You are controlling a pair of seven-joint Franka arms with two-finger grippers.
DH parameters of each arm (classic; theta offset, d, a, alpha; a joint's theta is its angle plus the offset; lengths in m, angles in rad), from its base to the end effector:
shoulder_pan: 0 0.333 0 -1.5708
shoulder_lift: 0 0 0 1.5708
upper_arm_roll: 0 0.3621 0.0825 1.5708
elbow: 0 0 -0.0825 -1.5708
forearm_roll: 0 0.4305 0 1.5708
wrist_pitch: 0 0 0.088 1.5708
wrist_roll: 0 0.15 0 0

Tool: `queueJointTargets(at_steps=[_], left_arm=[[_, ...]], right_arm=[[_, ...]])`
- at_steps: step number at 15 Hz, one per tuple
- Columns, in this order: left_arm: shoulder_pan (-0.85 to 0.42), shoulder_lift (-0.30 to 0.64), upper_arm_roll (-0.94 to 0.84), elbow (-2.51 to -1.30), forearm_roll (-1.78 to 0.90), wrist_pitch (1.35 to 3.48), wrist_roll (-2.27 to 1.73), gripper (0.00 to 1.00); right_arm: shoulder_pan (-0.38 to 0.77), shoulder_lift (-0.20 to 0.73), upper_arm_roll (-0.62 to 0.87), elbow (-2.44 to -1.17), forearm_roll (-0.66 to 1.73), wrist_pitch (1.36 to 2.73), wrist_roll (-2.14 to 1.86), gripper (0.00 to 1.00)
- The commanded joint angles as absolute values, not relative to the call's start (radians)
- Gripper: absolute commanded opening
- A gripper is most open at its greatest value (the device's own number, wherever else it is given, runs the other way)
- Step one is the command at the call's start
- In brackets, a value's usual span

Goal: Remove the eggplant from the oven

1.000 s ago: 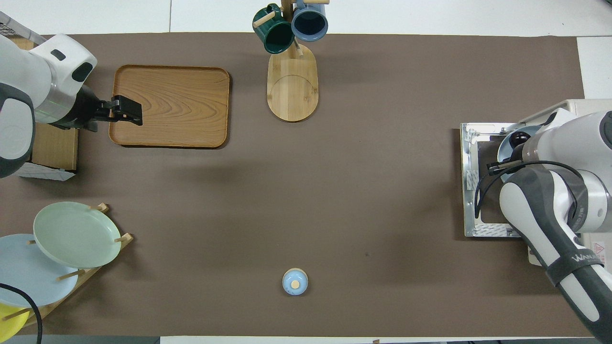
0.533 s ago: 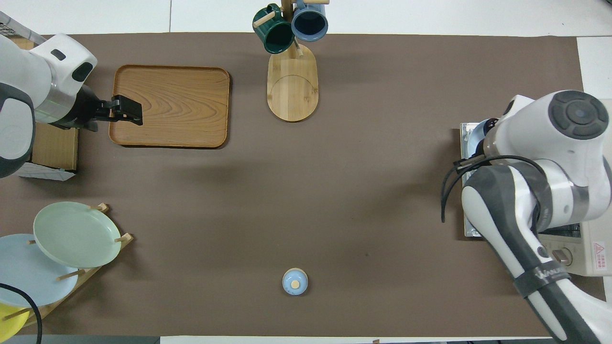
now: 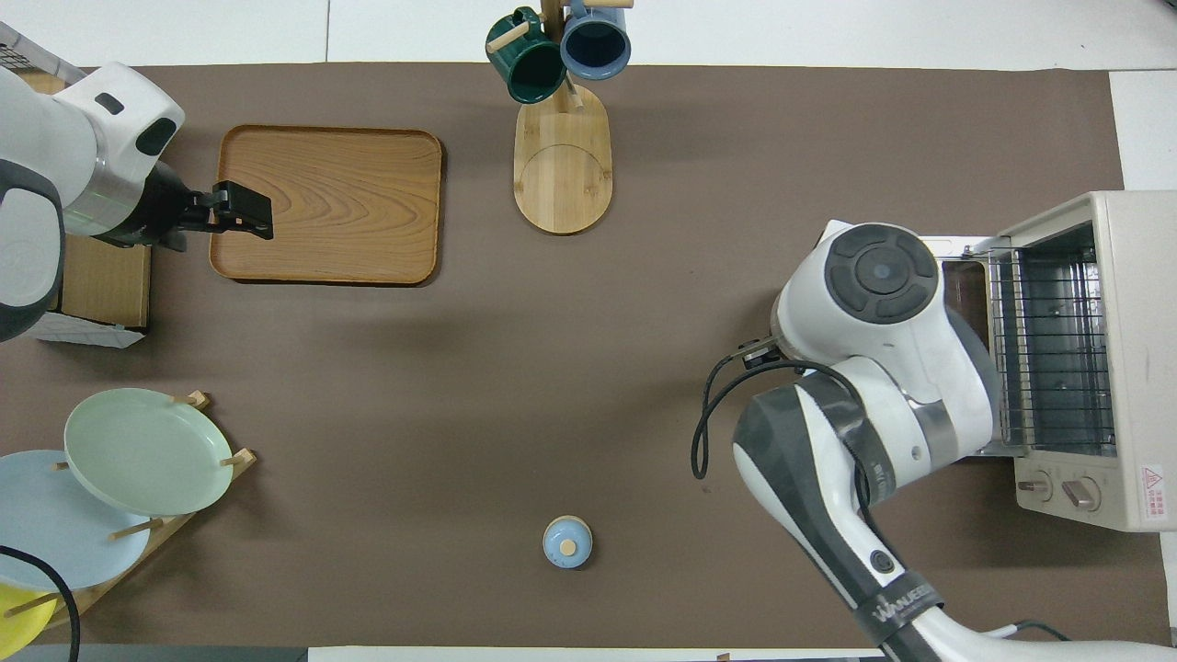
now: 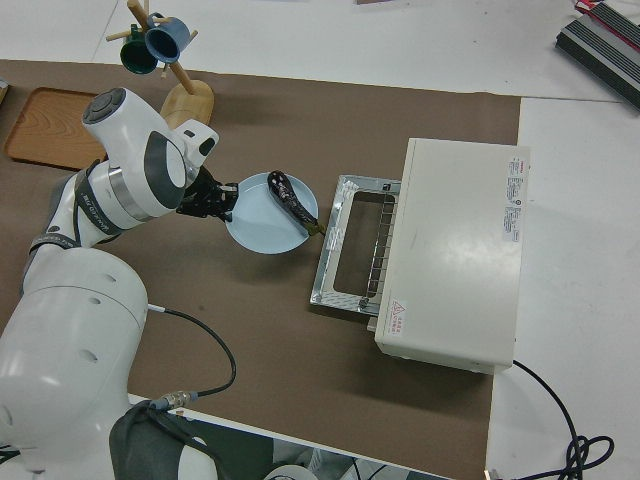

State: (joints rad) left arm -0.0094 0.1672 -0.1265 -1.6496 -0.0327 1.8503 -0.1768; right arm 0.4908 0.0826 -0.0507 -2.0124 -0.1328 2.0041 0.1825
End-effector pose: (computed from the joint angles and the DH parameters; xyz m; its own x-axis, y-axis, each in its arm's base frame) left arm 0.6659 -0.0902 0.5055 0.9983 0.0522 0.0247 0.0507 -0.9970 0.0579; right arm 0.5488 0.2443 0.3865 0.9487 0.3082 -0.0710 0.3152 -0.9395 0.1339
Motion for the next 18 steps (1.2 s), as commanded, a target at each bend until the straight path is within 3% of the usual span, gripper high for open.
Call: queueJointTargets(at_steps=[1,3,7,14,17,18], left_arm=[[0.012,0.160,-0.133,-1.651,-0.044,1.858,-0.160,1.00],[0.014,0.158,-0.135,-1.651,-0.044,1.858,-0.160,1.00],[0.017,0.158,-0.133,-1.644,-0.044,1.859,-0.160,1.00],[0.017,0.160,-0.133,-1.623,-0.044,1.870,-0.167,1.00],[0.005,0.161,-0.135,-1.623,-0.048,1.873,-0.170,1.00],[0.003,0.161,-0.135,-1.623,-0.049,1.875,-0.172,1.00]], right_arm=[[0.610,0.184,-0.052,-1.849,-0.158,1.898,0.332,0.00],[0.690,0.285,-0.052,-1.702,-0.147,1.841,0.417,0.00],[0.808,0.415,-0.051,-1.611,-0.143,1.909,0.592,0.00],[0.867,0.472,-0.031,-1.652,-0.109,2.173,0.611,0.00],[0.851,0.480,-0.031,-1.664,-0.109,2.204,0.611,0.00],[0.853,0.480,-0.031,-1.681,-0.100,2.238,0.618,0.10]])
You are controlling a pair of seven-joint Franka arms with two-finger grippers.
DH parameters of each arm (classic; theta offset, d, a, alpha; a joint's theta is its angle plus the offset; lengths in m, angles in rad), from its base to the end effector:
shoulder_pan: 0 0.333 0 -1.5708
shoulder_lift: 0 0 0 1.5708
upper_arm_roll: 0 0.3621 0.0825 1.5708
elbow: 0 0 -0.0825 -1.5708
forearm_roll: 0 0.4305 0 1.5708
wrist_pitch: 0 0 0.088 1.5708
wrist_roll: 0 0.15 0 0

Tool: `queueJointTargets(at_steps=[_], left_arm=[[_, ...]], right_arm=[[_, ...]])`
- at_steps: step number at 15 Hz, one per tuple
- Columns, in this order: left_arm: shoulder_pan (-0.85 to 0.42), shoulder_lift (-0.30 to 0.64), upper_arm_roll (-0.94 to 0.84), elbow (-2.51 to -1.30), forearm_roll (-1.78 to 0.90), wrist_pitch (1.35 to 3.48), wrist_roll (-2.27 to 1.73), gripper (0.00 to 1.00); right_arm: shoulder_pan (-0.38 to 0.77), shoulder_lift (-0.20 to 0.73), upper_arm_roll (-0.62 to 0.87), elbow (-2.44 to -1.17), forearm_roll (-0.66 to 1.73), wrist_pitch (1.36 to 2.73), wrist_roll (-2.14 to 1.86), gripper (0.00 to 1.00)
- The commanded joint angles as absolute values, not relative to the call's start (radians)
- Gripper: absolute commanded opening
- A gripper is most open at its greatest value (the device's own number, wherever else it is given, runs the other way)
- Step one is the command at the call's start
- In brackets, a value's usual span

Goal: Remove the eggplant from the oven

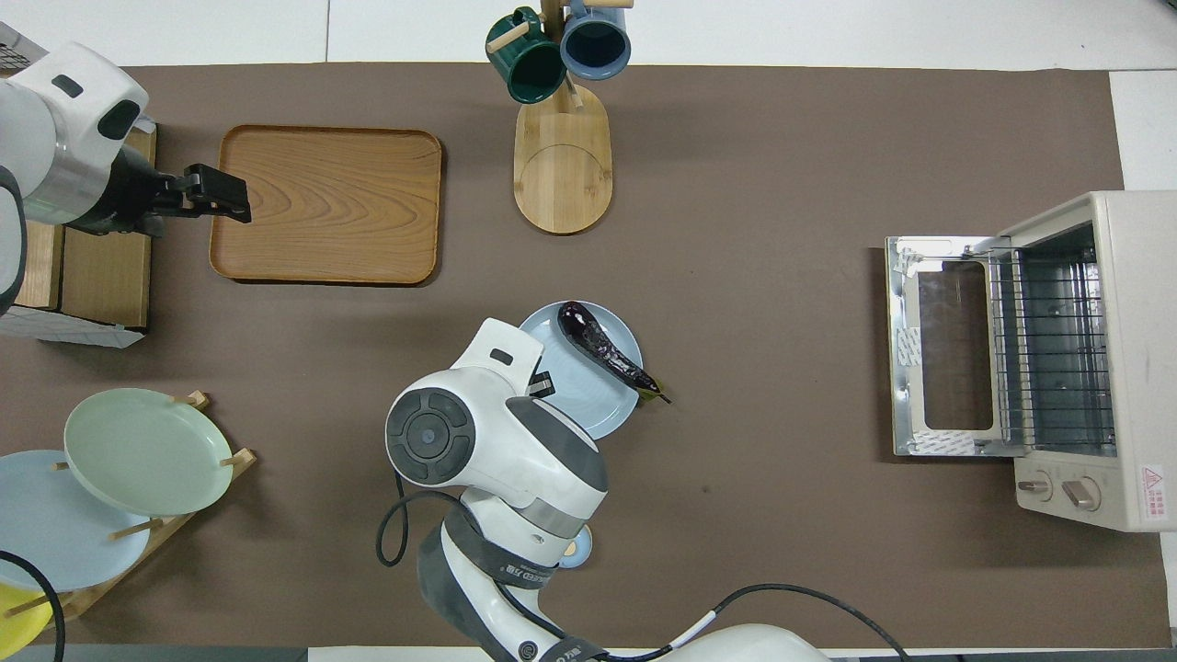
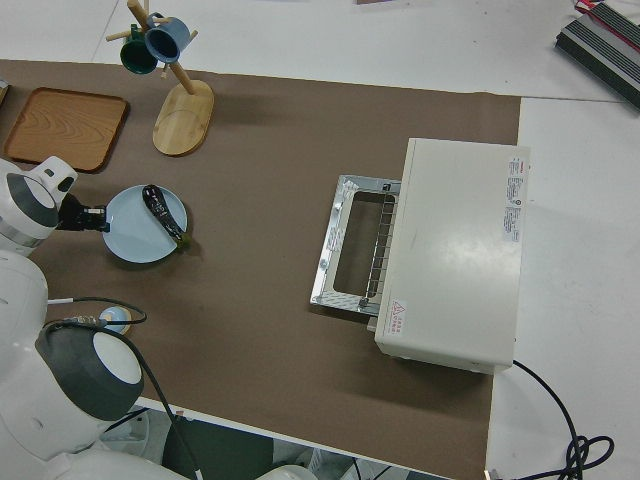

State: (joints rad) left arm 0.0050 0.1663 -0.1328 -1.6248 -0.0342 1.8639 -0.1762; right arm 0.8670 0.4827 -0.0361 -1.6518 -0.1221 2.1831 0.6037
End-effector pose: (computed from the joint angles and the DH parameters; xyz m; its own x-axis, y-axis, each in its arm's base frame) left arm 0.6725 -0.0851 0.5208 0.9961 0.0617 0.0629 0.0574 -0.9961 0.0673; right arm 0.5065 0.5458 0.3104 0.9491 0.2972 0.1041 0.2906 -0.9540 0.0734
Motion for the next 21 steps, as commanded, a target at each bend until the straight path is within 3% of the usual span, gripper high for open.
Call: queueJointTargets(at_steps=[1,2,4,6,8,10,11,12,14,17,21], left_arm=[[0.000,0.161,-0.135,-1.624,-0.058,1.873,-0.173,1.00],[0.000,0.161,-0.138,-1.624,-0.067,1.871,-0.173,1.00],[-0.005,0.161,-0.143,-1.624,-0.078,1.867,-0.175,1.00],[-0.026,0.161,-0.143,-1.626,-0.078,1.865,-0.184,1.00],[-0.049,0.161,-0.143,-1.626,-0.078,1.865,-0.227,1.00],[-0.057,0.161,-0.144,-1.625,-0.078,1.873,-0.287,1.00],[-0.072,0.161,-0.144,-1.624,-0.081,1.873,-0.316,1.00],[-0.083,0.163,-0.144,-1.624,-0.083,1.875,-0.357,1.00],[-0.124,0.166,-0.144,-1.624,-0.086,1.876,-0.476,1.00],[-0.196,0.167,-0.144,-1.643,-0.086,1.902,-0.667,1.00],[-0.317,0.164,-0.144,-1.703,-0.086,1.969,-0.943,1.00]], right_arm=[[0.853,0.480,-0.032,-1.690,-0.092,2.255,0.624,0.23],[0.851,0.480,-0.031,-1.690,-0.092,2.260,0.624,0.36],[0.850,0.474,-0.032,-1.674,-0.098,2.231,0.624,0.38],[0.839,0.466,-0.038,-1.622,-0.110,2.115,0.601,0.37],[0.758,0.392,-0.038,-1.605,-0.110,1.998,0.511,0.37],[0.665,0.306,-0.038,-1.614,-0.109,1.887,0.380,0.30],[0.625,0.270,-0.040,-1.621,-0.109,1.832,0.327,0.18],[0.597,0.258,-0.043,-1.623,-0.115,1.777,0.309,0.00],[0.534,0.238,-0.043,-1.670,-0.179,1.720,0.304,0.00],[0.402,0.173,-0.041,-1.866,-0.201,1.826,0.296,0.00],[0.326,0.129,-0.041,-2.058,-0.204,2.046,0.282,0.00]])
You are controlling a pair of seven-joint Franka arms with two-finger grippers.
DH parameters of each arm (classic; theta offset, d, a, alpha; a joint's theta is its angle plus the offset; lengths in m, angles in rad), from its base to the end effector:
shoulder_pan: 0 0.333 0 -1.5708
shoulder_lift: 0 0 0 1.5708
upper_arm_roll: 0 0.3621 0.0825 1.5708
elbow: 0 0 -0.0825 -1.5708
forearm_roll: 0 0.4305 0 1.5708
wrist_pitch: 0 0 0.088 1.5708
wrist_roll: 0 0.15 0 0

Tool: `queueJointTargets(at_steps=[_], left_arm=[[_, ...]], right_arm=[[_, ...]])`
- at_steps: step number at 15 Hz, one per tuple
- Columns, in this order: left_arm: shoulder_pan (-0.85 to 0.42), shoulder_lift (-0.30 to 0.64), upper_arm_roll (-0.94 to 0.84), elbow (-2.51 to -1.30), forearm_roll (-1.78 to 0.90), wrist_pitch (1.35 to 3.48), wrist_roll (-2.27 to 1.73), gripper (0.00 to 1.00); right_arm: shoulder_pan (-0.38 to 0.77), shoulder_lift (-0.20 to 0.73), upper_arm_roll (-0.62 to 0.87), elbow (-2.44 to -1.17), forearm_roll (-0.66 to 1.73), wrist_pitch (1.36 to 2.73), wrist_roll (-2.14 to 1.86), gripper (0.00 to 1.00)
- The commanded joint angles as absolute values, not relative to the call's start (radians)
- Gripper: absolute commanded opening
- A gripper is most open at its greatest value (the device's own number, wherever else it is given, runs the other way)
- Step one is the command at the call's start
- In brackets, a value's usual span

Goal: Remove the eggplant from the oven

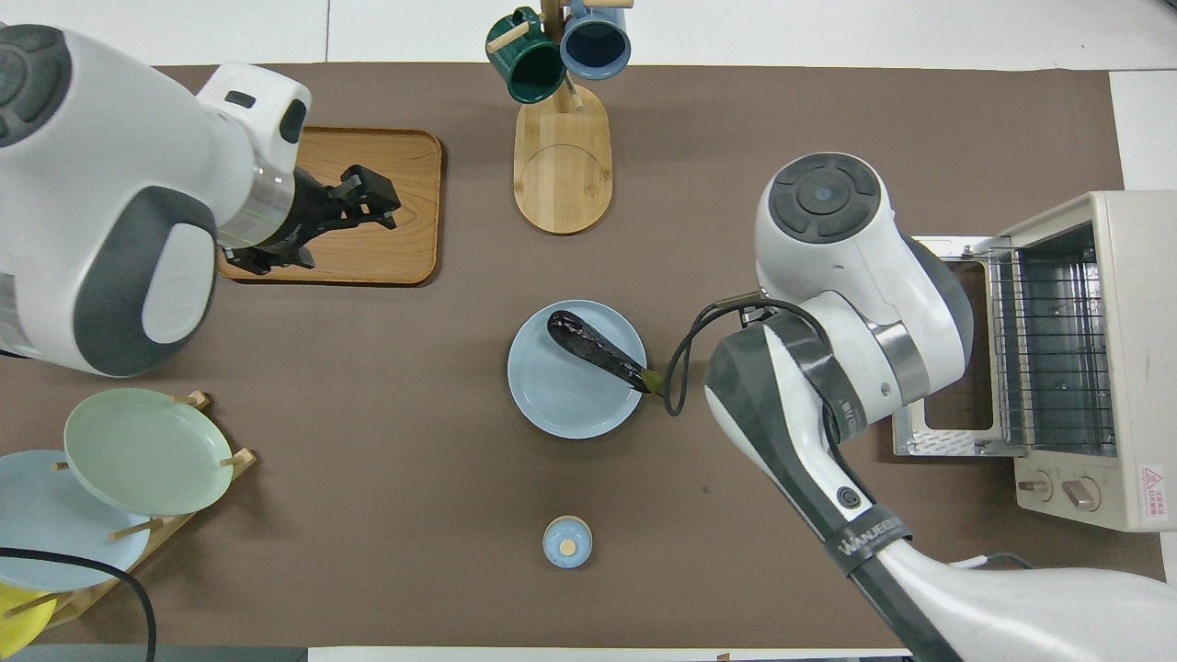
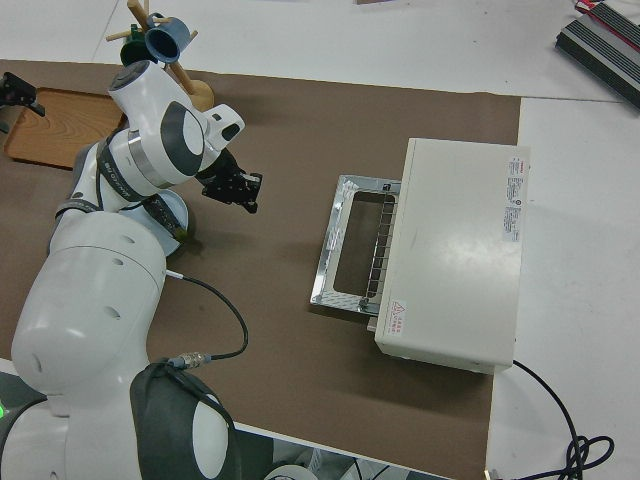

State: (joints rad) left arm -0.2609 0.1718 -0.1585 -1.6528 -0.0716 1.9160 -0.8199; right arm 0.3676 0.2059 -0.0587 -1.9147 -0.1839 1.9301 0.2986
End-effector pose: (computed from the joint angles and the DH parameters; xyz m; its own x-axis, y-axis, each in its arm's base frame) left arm 0.6219 -0.2791 0.5080 0.9112 0.4120 -0.0076 0.4093 -0.9027 0.1328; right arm 0.6002 0.1716 0.3541 0.9877 0.0756 -0.1369 0.1044 -0.9704 0.2176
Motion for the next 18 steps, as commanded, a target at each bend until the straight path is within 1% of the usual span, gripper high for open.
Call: queueJointTargets(at_steps=[1,3,6,8,10,12,14,18], left_arm=[[-0.345,0.164,-0.143,-1.721,-0.086,1.982,-1.000,1.00],[-0.396,0.167,-0.143,-1.759,-0.086,2.041,-1.130,1.00],[-0.468,0.173,-0.143,-1.840,-0.086,2.152,-1.291,1.00],[-0.501,0.187,-0.143,-1.868,-0.084,2.209,-1.382,1.00],[-0.550,0.250,-0.141,-1.867,-0.078,2.244,-1.487,1.00],[-0.568,0.302,-0.140,-1.867,-0.074,2.285,-1.589,1.00],[-0.601,0.359,-0.137,-1.862,-0.071,2.345,-1.667,1.00],[-0.615,0.414,-0.137,-1.864,-0.049,2.419,-1.745,1.00]], right_arm=[[0.307,0.126,-0.041,-2.098,-0.204,2.093,0.249,0.00],[0.258,0.132,-0.041,-2.124,-0.204,2.140,0.212,0.00],[0.245,0.149,-0.041,-2.140,-0.204,2.160,0.206,0.00],[0.235,0.163,-0.041,-2.148,-0.218,2.167,0.177,0.00],[0.226,0.166,-0.043,-2.157,-0.225,2.192,0.170,0.00],[0.219,0.167,-0.041,-2.166,-0.297,2.198,0.169,0.00],[0.200,0.169,-0.041,-2.178,-0.304,2.242,0.164,0.00],[0.178,0.190,-0.041,-2.181,-0.321,2.247,0.158,0.00]])
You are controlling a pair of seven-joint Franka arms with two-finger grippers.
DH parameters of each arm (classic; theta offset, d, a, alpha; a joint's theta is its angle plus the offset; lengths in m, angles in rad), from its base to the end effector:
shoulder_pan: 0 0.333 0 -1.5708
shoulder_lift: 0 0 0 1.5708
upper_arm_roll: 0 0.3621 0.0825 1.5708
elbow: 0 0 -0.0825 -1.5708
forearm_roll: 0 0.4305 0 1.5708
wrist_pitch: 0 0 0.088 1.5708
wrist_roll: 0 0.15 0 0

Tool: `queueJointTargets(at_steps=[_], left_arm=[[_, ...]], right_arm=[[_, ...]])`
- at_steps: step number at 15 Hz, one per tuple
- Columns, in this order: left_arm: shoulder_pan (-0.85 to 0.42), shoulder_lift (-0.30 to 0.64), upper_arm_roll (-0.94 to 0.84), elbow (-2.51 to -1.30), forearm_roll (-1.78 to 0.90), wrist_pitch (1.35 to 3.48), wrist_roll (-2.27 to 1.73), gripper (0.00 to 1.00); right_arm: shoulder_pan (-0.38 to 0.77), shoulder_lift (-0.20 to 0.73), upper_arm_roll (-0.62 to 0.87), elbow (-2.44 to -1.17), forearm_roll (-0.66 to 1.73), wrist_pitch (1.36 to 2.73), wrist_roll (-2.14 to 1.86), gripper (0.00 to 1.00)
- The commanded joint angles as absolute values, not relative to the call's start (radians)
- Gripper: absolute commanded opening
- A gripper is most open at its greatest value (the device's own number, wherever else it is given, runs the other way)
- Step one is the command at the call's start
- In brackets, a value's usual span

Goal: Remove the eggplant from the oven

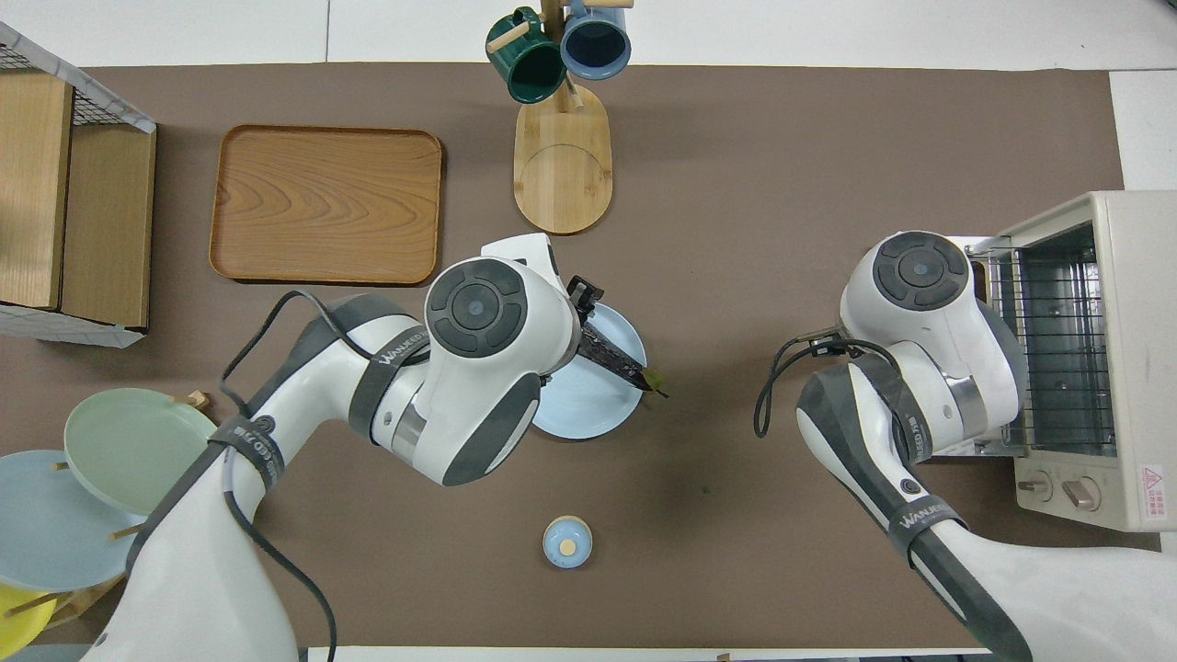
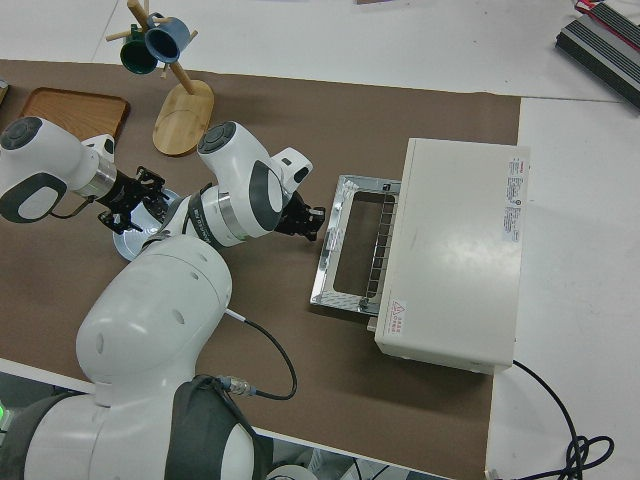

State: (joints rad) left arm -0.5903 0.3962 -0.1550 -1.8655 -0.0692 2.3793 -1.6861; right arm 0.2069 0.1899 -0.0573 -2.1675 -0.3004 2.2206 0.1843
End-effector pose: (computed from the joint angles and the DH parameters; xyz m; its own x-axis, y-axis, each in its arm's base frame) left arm 0.5204 -0.4763 0.2892 0.5386 0.8331 -0.1255 0.8423 -0.5290 0.1033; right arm 0.5771 0.0671 0.2684 0.9822 0.1488 -0.1143 0.1730 -0.9541 0.2444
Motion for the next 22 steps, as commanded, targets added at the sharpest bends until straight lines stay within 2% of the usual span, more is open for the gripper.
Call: queueJointTargets(at_steps=[1,4,6,9,13,14,15,18,20,22], left_arm=[[-0.624,0.420,-0.137,-1.865,-0.045,2.421,-1.761,1.00],[-0.626,0.420,-0.135,-1.859,-0.043,2.404,-1.763,0.99],[-0.626,0.420,-0.135,-1.858,-0.029,2.402,-1.763,0.87],[-0.621,0.420,-0.135,-1.862,-0.014,2.398,-1.763,0.57],[-0.609,0.420,-0.132,-1.862,-0.014,2.395,-1.759,0.27],[-0.607,0.420,-0.132,-1.864,-0.012,2.395,-1.758,0.11],[-0.607,0.420,-0.132,-1.862,-0.009,2.393,-1.753,0.00],[-0.607,0.407,-0.109,-1.838,-0.002,2.358,-1.731,0.00],[-0.600,0.350,-0.081,-1.816,0.005,2.277,-1.613,0.00],[-0.531,0.305,-0.081,-1.806,0.003,2.224,-1.453,0.00]], right_arm=[[0.178,0.192,-0.043,-2.181,-0.330,2.247,0.155,0.00],[0.187,0.199,-0.041,-2.181,-0.399,2.241,0.143,0.00],[0.187,0.204,-0.041,-2.181,-0.429,2.244,0.144,0.00],[0.176,0.209,-0.041,-2.181,-0.439,2.247,0.146,0.00],[0.187,0.209,-0.041,-2.172,-0.471,2.209,0.141,0.00],[0.187,0.209,-0.041,-2.161,-0.494,2.186,0.137,0.00],[0.189,0.209,-0.041,-2.149,-0.509,2.169,0.118,0.00],[0.181,0.199,-0.041,-2.089,-0.511,2.079,0.014,0.00],[0.172,0.189,-0.041,-2.063,-0.511,2.030,-0.029,0.00],[0.144,0.146,-0.040,-2.056,-0.500,2.010,-0.073,0.00]])
